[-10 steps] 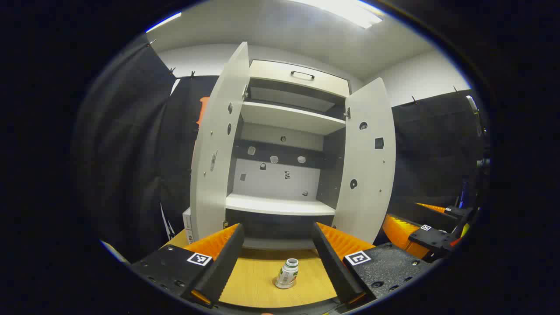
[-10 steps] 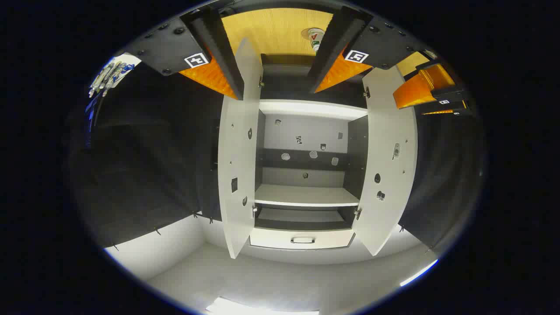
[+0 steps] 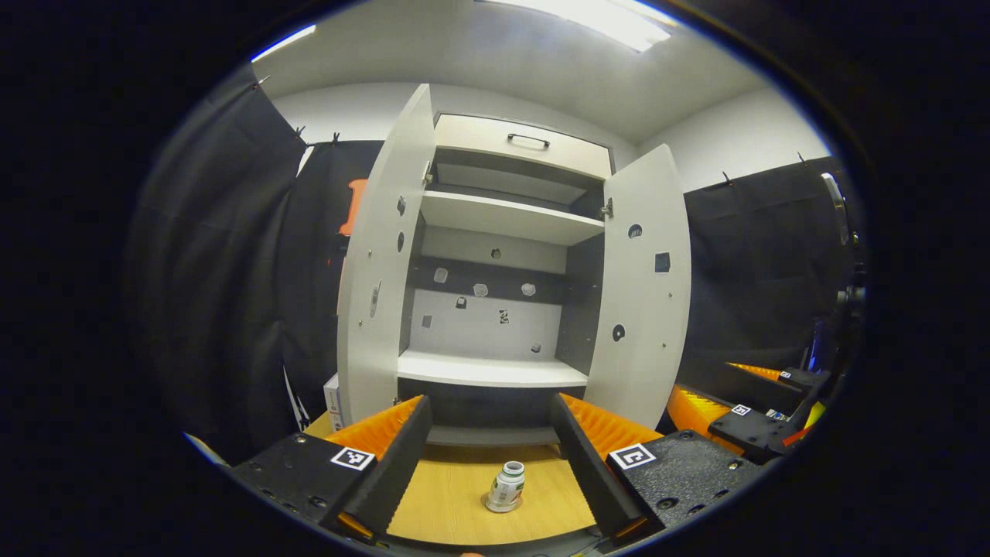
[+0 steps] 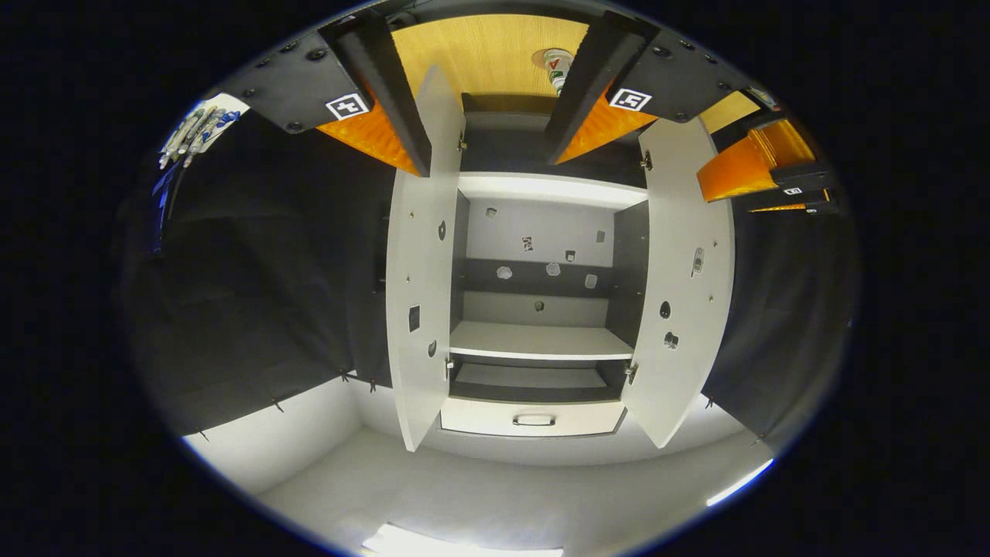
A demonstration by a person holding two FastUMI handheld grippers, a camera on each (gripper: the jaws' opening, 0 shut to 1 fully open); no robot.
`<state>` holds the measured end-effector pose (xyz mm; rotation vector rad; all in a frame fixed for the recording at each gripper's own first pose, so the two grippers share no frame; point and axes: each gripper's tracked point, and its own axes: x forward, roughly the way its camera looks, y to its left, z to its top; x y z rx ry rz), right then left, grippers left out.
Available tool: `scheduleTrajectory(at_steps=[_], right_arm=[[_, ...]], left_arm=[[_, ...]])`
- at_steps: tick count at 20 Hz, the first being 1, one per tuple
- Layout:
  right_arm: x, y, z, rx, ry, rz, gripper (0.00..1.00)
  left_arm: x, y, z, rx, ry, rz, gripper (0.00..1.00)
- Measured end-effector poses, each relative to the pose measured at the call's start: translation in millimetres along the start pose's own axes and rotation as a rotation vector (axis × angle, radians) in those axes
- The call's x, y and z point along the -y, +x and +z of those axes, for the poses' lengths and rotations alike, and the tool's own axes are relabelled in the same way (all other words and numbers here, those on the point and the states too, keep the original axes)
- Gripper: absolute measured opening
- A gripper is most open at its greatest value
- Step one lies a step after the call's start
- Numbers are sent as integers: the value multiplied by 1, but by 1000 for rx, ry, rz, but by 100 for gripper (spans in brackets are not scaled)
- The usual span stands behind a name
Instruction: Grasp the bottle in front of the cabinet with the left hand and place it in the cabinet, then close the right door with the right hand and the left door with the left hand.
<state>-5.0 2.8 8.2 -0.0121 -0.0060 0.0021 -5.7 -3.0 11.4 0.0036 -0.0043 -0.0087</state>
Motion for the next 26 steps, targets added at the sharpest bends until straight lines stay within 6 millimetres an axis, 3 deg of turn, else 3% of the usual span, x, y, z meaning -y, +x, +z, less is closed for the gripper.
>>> scheduleTrajectory(at_steps=[2, 3, 14, 19, 21, 26], right_arm=[[-1, 1, -1, -2, -2, 1, 92], [-1, 0, -1, -5, -1, 2, 97], [-5, 9, -9, -24, -12, 8, 97], [-3, 24, -16, -46, -17, 12, 97], [-3, 31, -18, -58, 13, 27, 100], [15, 59, -19, -48, -45, 30, 97]], left_arm=[[-2, 0, 0, 1, 2, 4, 92], [-2, -1, 0, 0, 1, 6, 92], [-6, 10, -15, -25, 2, 16, 95], [-1, 30, -46, -51, -10, 16, 95], [1, 40, -65, -75, -17, 16, 95], [5, 72, -115, -106, 7, 44, 95]])
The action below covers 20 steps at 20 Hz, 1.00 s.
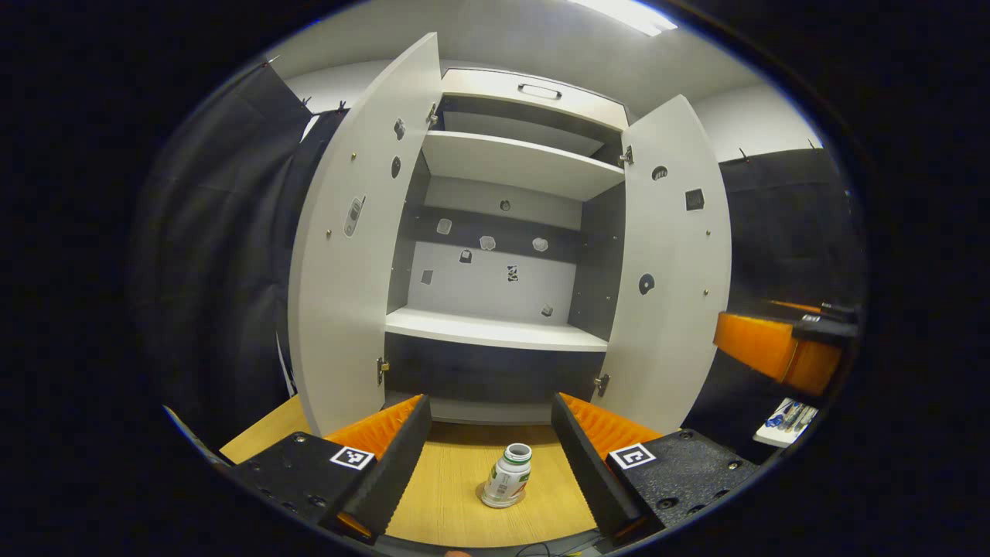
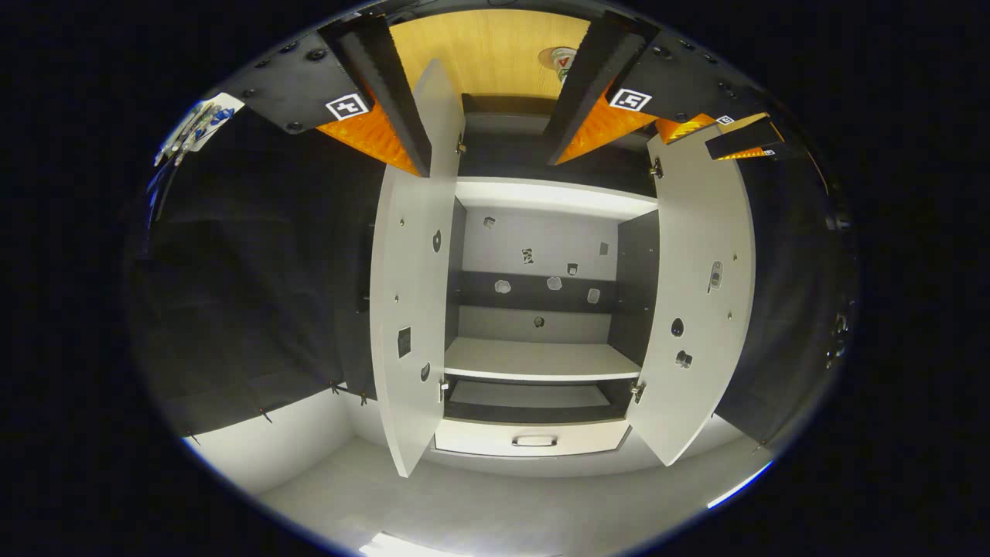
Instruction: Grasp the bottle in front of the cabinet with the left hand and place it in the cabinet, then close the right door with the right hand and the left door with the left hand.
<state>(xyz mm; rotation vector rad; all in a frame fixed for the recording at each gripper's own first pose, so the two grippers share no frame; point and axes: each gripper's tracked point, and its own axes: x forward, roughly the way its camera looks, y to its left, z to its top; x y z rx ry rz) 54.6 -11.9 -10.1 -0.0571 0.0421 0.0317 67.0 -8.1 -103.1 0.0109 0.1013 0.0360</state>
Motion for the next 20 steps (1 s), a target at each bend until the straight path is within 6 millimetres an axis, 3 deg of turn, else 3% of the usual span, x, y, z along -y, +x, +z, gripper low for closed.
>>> scheduleTrajectory(at_steps=[5, 11, 16, 19, 20], right_arm=[[16, 36, -15, -21, -26, 26, 96], [46, 71, -35, -59, -4, 32, 96], [75, 88, -42, -70, 20, 18, 96], [75, 86, -43, -59, 31, 49, 92], [75, 85, -42, -52, 27, 56, 96]], left_arm=[[23, 43, -67, -96, 46, -18, 95], [51, 85, -161, -274, 123, -27, 96], [51, 109, -215, -357, 196, 7, 95], [43, 115, -242, -418, 172, 46, 94], [44, 116, -247, -429, 156, 55, 95]])
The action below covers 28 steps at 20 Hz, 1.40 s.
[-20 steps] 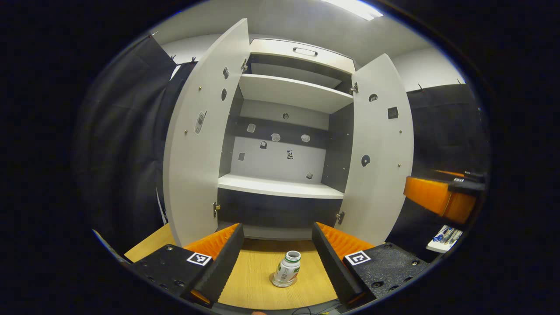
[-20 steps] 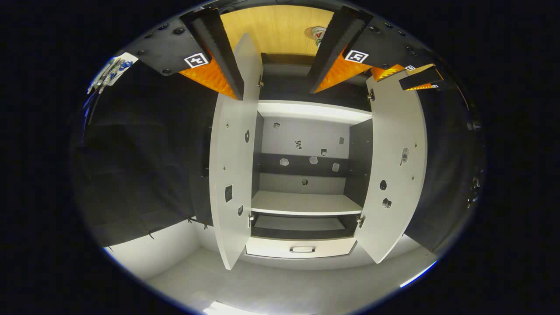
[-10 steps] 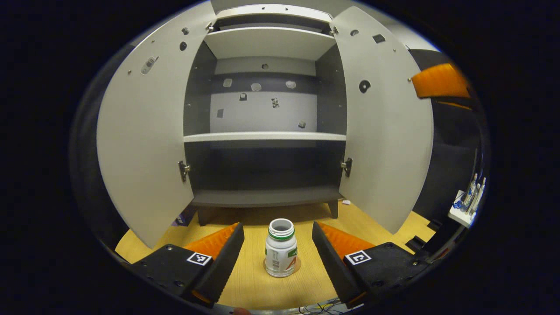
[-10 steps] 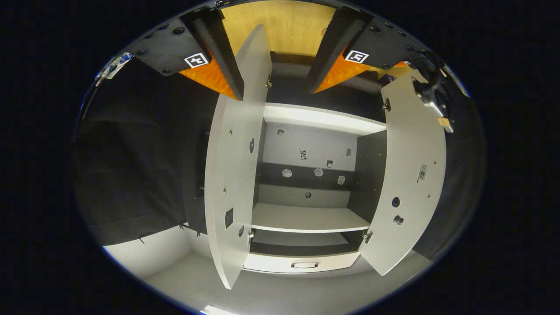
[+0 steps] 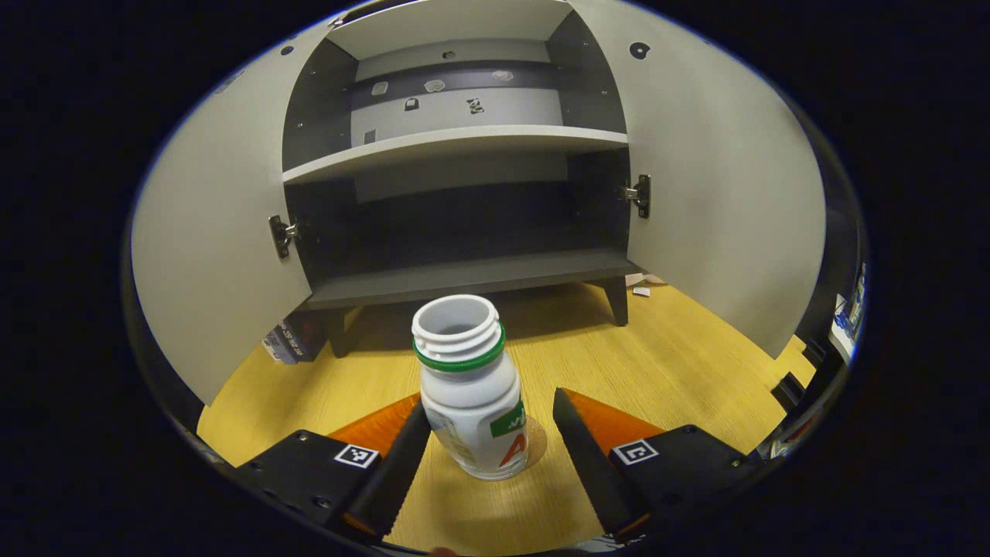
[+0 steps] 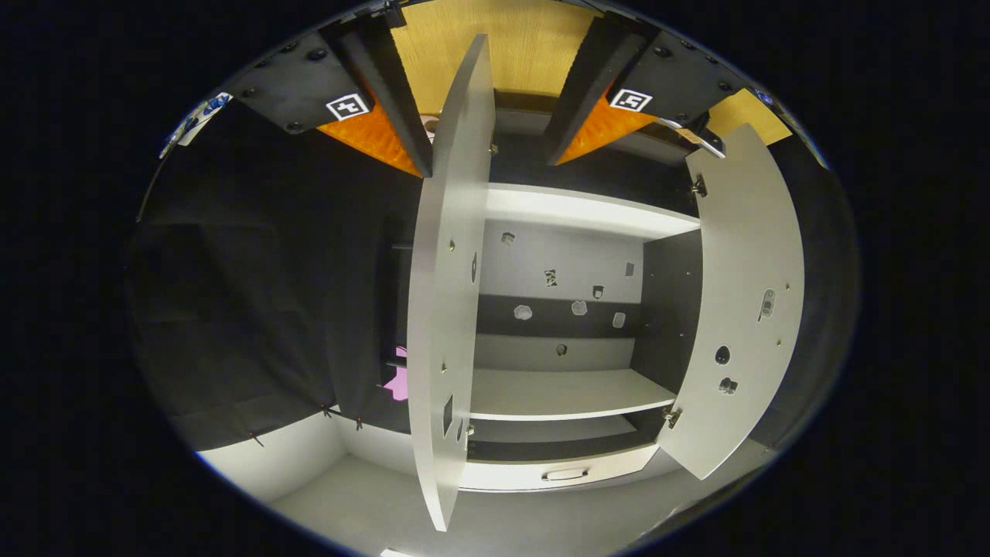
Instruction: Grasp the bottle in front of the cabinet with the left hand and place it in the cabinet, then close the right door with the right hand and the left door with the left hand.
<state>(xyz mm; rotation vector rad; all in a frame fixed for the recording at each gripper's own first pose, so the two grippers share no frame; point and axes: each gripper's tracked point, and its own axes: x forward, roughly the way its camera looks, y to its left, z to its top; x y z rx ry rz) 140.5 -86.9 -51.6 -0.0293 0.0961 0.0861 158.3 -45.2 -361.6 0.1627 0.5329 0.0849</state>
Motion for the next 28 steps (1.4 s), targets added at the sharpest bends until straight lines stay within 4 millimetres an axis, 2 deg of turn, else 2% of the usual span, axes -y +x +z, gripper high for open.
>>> scheduleTrajectory(at_steps=[1, 2, 3, 4, 5, 6, 8, 11, 15, 18, 21, 28], right_arm=[[1, 1, 0, -1, 1, 8, 96], [0, 0, -1, 2, 6, 15, 92], [0, 0, 0, 4, 11, 21, 97], [0, -1, 0, 4, 16, 29, 96], [0, -1, 0, 5, 16, 35, 92], [1, -1, 0, 1, 15, 36, 96], [1, -2, 0, 1, 26, 44, 97], [1, -3, -4, -11, 37, 55, 96], [-3, -5, -9, -21, 53, 82, 96], [-2, -5, -14, -24, 84, 92, 96], [5, -5, -15, -32, 114, 69, 97], [27, -15, -13, -13, 167, 14, 97]], left_arm=[[1, 2, -3, -9, -14, 2, 94], [1, 4, -5, -16, -22, 5, 94], [1, 7, -7, -22, -28, 5, 95], [-1, 8, -9, -27, -30, 12, 95], [-3, 11, -8, -29, -30, 18, 93], [-1, 13, -7, -28, -35, 11, 75], [-2, 10, -4, -34, -40, 3, 71], [-6, 0, 18, -11, -40, 10, 71], [-10, -17, 55, 10, -68, 5, 71], [-17, -29, 92, 35, -70, 10, 71], [-20, -40, 140, 94, -67, -7, 71], [-8, -48, 243, 180, -58, -99, 70]])
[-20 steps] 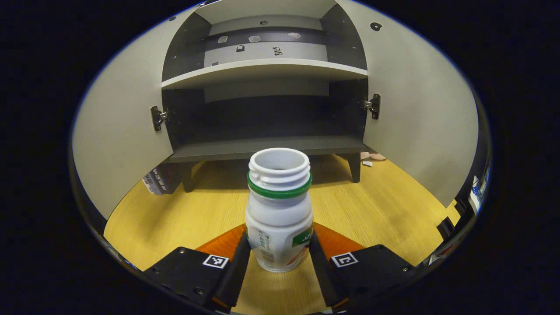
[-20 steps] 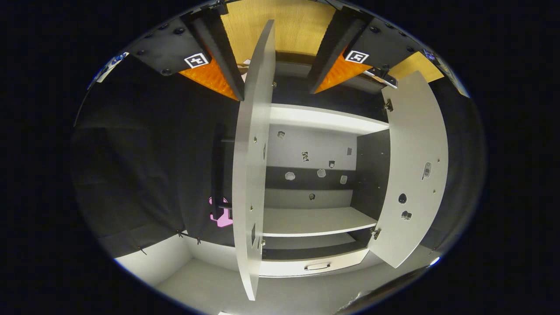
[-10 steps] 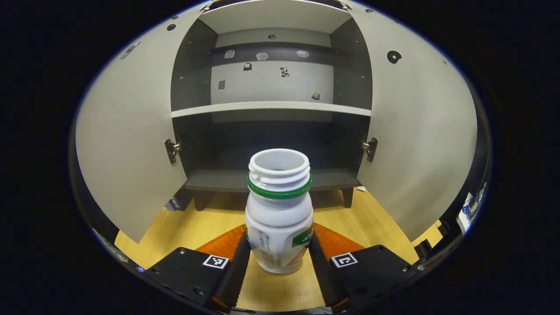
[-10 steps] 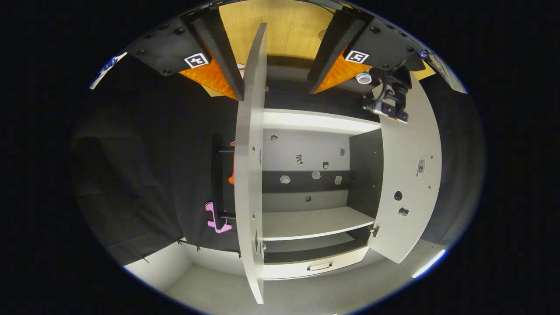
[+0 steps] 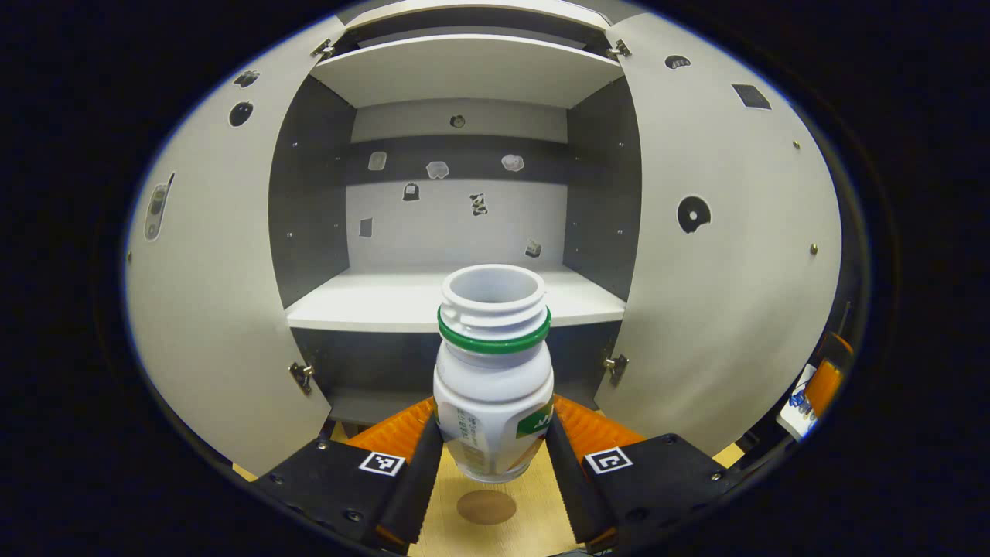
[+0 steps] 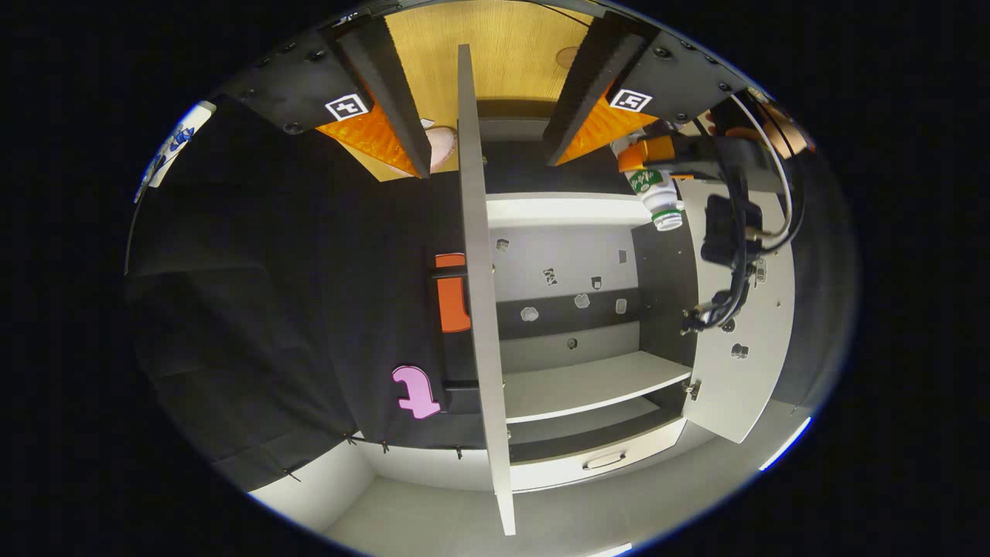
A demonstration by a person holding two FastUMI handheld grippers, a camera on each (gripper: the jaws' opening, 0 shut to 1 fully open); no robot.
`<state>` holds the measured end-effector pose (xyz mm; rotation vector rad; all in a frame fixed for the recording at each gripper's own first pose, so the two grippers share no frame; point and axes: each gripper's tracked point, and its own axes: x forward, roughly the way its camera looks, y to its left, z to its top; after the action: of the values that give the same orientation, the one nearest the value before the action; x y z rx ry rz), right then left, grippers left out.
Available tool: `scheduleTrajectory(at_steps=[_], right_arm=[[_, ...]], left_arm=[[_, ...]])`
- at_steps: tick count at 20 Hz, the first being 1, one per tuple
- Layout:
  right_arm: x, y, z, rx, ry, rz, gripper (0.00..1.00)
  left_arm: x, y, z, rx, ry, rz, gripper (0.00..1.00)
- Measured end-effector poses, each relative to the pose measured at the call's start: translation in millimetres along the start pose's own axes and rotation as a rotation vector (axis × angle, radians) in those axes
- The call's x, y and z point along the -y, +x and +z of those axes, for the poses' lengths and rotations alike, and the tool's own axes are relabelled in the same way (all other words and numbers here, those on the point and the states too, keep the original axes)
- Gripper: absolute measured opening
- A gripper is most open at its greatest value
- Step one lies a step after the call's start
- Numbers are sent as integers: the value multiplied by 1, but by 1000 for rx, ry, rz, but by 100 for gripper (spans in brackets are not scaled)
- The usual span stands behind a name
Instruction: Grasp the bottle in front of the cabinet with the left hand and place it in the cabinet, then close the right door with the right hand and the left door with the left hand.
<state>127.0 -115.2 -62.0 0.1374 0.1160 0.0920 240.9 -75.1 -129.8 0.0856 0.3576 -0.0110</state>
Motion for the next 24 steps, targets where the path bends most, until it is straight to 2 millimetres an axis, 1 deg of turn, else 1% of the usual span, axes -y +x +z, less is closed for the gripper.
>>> scheduleTrajectory(at_steps=[4, 6, 9, 11, 13, 16, 18, 21, 24], right_arm=[[17, -7, 7, 15, -2, -40, 97], [27, -10, 12, 24, 2, -62, 97], [43, -15, 20, 43, -9, -97, 97], [52, -19, 24, 52, -12, -118, 97], [62, -21, 24, 53, -14, -140, 97], [77, -21, 21, 47, -15, -168, 97], [83, -22, 20, 41, -16, -183, 97], [88, -20, 18, 34, -15, -201, 97], [90, -21, 17, 40, -16, -214, 97]], left_arm=[[7, 18, 64, 78, 33, -27, 71], [10, 34, 91, 104, 38, -41, 70], [10, 58, 116, 122, 41, -39, 71], [8, 76, 126, 121, 60, -33, 70], [5, 96, 132, 114, 80, -24, 70], [-2, 119, 130, 82, 86, -17, 70], [-4, 134, 128, 66, 74, -15, 70], [-11, 152, 120, 31, 50, -9, 70], [-13, 161, 113, 4, 46, -5, 71]])
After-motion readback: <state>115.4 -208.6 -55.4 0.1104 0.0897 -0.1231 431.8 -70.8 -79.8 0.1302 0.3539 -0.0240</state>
